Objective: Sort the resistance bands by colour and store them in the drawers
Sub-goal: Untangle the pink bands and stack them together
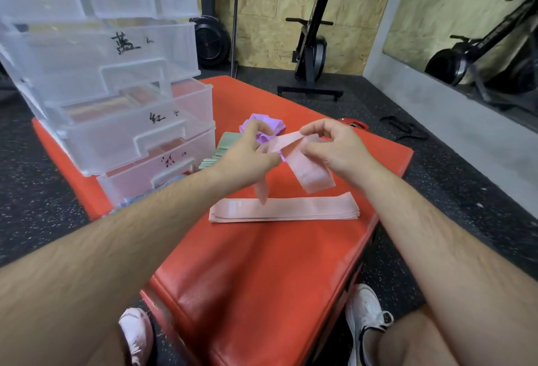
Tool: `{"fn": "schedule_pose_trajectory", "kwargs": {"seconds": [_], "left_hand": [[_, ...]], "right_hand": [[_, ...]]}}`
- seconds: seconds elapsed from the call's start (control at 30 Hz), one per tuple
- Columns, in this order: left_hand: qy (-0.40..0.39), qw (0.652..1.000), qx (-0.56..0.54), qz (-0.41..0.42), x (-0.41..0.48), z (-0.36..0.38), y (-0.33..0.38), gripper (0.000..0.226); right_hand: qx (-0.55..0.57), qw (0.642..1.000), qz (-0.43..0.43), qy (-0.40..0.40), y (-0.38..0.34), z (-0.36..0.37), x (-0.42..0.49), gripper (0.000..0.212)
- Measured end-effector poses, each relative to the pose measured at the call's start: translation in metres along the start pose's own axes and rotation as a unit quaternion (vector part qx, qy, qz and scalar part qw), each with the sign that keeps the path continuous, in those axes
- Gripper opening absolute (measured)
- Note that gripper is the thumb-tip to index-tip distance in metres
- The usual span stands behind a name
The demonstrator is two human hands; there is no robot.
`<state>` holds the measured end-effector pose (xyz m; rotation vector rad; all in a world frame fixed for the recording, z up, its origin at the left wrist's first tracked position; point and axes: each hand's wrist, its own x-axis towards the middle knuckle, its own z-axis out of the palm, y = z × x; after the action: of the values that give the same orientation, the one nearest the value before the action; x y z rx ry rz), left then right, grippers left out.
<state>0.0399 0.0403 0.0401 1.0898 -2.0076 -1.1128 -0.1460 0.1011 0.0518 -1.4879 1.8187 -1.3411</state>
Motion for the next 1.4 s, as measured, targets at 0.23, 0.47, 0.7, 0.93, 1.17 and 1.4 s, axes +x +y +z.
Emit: {"fn": "schedule_pose_trajectory", "kwargs": {"seconds": [0.23,0.47,0.7,0.93,1.17,1.4], "left_hand": [[-0.029,0.993,0.074,-0.09,-0.012,-0.021,-0.014,0.012],[-0.059,0.99,0.053,-0.118,-0.021,-0.041,-0.037,0.021],[-0.04,0.988,-0.046,-0.142,-0.021,-0.045,-0.056,0.024],[-0.01,0.976,-0.102,-0.194,-0.024,-0.038,-0.063,0.016],[0.034,0.966,-0.117,-0.227,-0.029,-0.026,-0.068,0.013],[0.012,0.975,0.023,-0.22,-0.035,-0.028,-0.081,0.01]], "right_hand": [[-0.181,0.981,-0.035,-0.068,0.012,-0.029,-0.012,0.037],[-0.324,0.941,0.033,-0.096,0.029,-0.057,-0.013,0.017],[-0.219,0.968,0.112,-0.055,0.05,-0.071,-0.012,0.038],[-0.078,0.968,0.21,-0.116,0.06,-0.079,-0.013,0.032],[-0.137,0.965,0.188,-0.12,0.073,-0.07,-0.006,0.019],[-0.323,0.934,0.124,-0.091,0.096,-0.056,0.001,0.017]]}}
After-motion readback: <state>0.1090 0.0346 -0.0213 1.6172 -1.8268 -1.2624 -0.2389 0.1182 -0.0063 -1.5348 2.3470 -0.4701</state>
